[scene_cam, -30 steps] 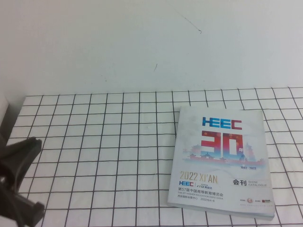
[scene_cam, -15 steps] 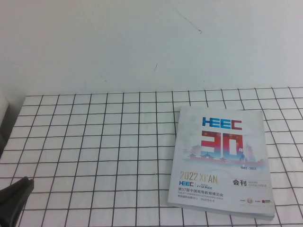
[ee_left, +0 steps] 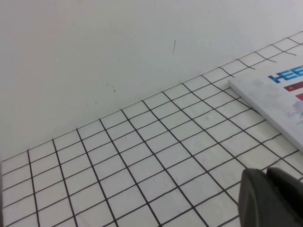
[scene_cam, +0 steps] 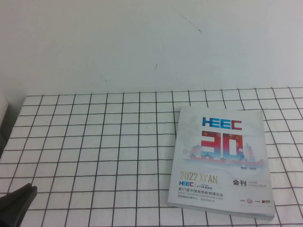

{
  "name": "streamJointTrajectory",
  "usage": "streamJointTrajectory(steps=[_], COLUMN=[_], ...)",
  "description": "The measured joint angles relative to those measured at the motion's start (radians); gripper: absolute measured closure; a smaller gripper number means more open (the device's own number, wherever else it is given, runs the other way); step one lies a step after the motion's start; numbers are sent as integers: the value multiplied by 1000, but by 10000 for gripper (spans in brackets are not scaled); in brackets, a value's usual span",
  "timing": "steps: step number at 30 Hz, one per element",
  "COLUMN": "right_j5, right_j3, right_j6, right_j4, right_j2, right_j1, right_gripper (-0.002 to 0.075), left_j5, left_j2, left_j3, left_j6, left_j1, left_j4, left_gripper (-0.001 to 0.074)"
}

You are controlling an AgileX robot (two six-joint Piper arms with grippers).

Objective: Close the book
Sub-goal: 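Close the open booklet and leave it lying on the table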

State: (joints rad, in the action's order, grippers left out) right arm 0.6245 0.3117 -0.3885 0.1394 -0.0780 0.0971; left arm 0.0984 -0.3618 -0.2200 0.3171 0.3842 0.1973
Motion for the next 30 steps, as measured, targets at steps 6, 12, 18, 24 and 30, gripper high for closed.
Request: streamJointTrajectory(steps=[6,12,18,24,30], right_j5=[0,0,0,0,0], right_j3=[0,0,0,0,0], right_j6=[0,0,0,0,0], right_j4=[3,3,3,3,3], right_j2=[0,0,0,0,0], right_j1=[0,0,0,0,0], right_gripper=[729,729,729,729,729], left_j5=[7,7,54,210,218], left_j2=[52,216,353,372,374], left_j3=[22,131,242,240,240], left_j6=[0,2,3,-15,-28], left_j1=[-9,-134,-256,-286,-286], left_j4=[0,0,0,0,0], left_gripper=[738,738,738,738,738])
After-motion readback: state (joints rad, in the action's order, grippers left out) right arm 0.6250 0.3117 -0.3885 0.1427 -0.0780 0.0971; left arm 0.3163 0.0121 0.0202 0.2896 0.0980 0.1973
